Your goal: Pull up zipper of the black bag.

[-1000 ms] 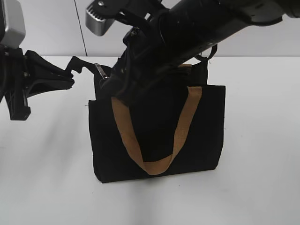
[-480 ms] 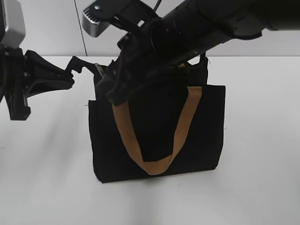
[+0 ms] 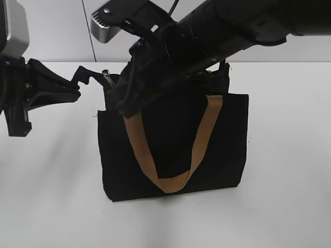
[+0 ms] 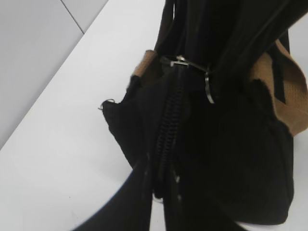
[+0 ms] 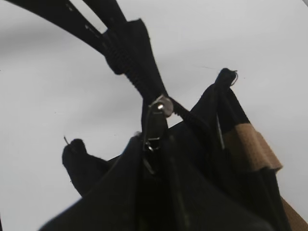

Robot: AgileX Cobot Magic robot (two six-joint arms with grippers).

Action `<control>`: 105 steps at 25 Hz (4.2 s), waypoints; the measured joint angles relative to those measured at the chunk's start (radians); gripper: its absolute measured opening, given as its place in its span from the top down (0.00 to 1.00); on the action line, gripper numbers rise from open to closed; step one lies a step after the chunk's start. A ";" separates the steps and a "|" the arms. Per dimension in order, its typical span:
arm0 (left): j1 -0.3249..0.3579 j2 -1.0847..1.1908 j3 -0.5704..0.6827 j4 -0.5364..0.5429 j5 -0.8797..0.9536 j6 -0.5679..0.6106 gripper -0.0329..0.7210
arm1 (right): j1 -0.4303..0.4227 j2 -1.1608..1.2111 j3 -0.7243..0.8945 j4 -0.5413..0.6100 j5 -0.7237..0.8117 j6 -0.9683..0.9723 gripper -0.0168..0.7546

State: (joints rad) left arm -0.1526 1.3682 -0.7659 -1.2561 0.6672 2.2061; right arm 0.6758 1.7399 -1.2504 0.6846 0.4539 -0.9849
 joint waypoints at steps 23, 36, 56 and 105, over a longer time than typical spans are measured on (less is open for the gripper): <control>0.023 -0.028 0.000 0.397 -0.042 -0.442 0.93 | -0.150 -0.061 0.000 0.005 0.167 0.043 0.98; 0.029 -0.028 0.000 0.402 -0.044 -0.445 0.93 | -0.308 -0.073 -0.002 -0.202 0.284 0.188 0.98; 0.029 -0.028 0.000 0.389 -0.037 -0.445 0.93 | -0.368 -0.099 -0.005 -0.395 0.362 0.340 0.98; 0.210 -0.368 0.000 1.170 0.264 -1.997 0.37 | -0.648 -0.535 -0.005 -0.531 0.599 0.734 0.46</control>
State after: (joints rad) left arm 0.0577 1.0005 -0.7658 -0.0857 0.9309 0.2093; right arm 0.0282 1.2047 -1.2553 0.1532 1.0530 -0.2510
